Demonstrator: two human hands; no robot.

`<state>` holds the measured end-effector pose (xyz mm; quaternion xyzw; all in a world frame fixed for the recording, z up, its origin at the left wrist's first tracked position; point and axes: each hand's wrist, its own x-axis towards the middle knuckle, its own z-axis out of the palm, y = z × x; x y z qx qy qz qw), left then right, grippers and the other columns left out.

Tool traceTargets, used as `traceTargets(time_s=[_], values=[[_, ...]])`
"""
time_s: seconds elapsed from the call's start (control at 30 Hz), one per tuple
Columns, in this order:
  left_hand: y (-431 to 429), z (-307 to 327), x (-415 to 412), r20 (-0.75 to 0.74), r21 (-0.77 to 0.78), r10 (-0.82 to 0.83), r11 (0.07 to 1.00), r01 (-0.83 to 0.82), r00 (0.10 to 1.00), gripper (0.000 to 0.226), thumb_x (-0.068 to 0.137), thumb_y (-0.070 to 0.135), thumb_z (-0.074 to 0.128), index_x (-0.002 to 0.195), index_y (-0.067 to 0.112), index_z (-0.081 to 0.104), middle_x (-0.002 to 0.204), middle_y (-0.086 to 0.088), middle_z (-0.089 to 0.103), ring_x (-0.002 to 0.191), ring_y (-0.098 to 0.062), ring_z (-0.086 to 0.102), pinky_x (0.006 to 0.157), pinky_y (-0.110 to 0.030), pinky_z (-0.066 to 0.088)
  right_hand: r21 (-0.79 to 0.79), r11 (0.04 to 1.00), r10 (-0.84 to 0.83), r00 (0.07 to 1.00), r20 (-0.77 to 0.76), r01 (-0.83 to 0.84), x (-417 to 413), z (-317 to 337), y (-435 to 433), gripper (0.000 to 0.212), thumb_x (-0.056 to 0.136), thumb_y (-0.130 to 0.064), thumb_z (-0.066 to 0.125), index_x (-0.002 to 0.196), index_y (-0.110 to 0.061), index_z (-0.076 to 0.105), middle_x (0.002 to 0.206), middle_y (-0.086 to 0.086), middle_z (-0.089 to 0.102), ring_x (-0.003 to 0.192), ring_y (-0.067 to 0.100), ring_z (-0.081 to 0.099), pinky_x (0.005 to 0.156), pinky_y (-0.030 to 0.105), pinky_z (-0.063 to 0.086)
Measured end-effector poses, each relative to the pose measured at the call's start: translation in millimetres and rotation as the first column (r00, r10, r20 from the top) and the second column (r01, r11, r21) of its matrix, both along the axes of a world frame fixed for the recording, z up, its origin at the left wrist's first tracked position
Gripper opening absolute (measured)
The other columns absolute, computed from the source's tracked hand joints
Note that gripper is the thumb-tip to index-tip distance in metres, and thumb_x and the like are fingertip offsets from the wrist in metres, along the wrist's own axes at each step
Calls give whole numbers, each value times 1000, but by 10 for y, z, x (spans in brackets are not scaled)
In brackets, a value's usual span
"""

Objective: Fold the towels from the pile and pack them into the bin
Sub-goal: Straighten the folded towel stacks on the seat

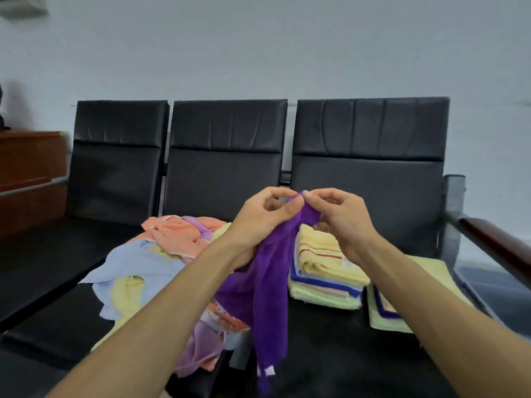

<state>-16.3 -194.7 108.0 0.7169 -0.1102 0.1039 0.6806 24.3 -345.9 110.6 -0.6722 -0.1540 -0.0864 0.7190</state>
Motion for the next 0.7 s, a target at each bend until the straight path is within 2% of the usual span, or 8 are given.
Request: traceTargets(time_s=[0.1,0.17,0.2,0.27,0.37,0.5,0.6,0.7], values=[[-212,209,-89,85,269,-4,963,-19,996,48,67,19,87,108,26,63,103,-11,67,87,-23,68,76,-37,58,-11,998,-66,995,77,67,-129,257,-262,11,83,-22,75,81,-11,72,68,0,69,55,5,61,49,20,49],[-338,329,-125,146,314,-16,949,-31,989,36,78,9,78,107,23,62,96,-9,68,77,-16,68,65,-31,57,-45,993,-106,985,139,113,-190,375,-442,13,84,-24,73,80,-13,72,70,0,70,58,3,62,52,19,49],[-372,379,-124,164,339,-27,940,-31,986,29,83,10,74,106,23,62,92,-6,69,74,-12,68,60,-26,54,-64,989,-121,979,166,133,-203,418,-522,14,85,-26,72,81,-13,72,73,1,70,62,4,62,57,21,51],[-464,469,-126,194,441,-30,896,-60,981,17,88,17,69,102,24,63,92,-2,71,78,-11,69,64,-24,51,-115,977,-153,966,208,180,-230,484,-700,16,89,-29,67,81,-15,70,75,2,69,70,9,63,67,28,53],[-626,577,-115,297,551,10,815,-180,955,7,92,20,64,91,27,64,91,4,69,85,-12,66,75,-26,52,-239,933,-200,938,284,271,-273,523,-919,19,94,-32,59,81,-19,64,77,1,67,69,11,59,66,32,50],[-837,715,-190,219,447,2,889,-102,976,13,94,10,59,94,19,68,90,-1,71,84,-15,67,78,-28,54,-318,879,-249,911,328,355,-324,577,-1101,21,94,-33,59,88,-14,65,90,5,71,80,15,63,75,35,51],[-984,775,-272,76,344,-55,939,26,996,26,98,-2,44,106,12,64,88,-6,65,75,-16,64,67,-28,55,-342,873,-249,920,301,348,-427,648,-1216,28,91,-41,62,89,-13,67,88,2,70,81,14,63,76,34,52],[-1067,831,-347,-6,185,-121,975,120,993,35,94,-7,35,101,14,62,83,-8,65,65,-16,61,59,-29,50,-292,929,-202,973,107,225,-570,749,-1291,50,91,-55,53,94,-8,69,82,1,67,76,15,61,68,29,49]])
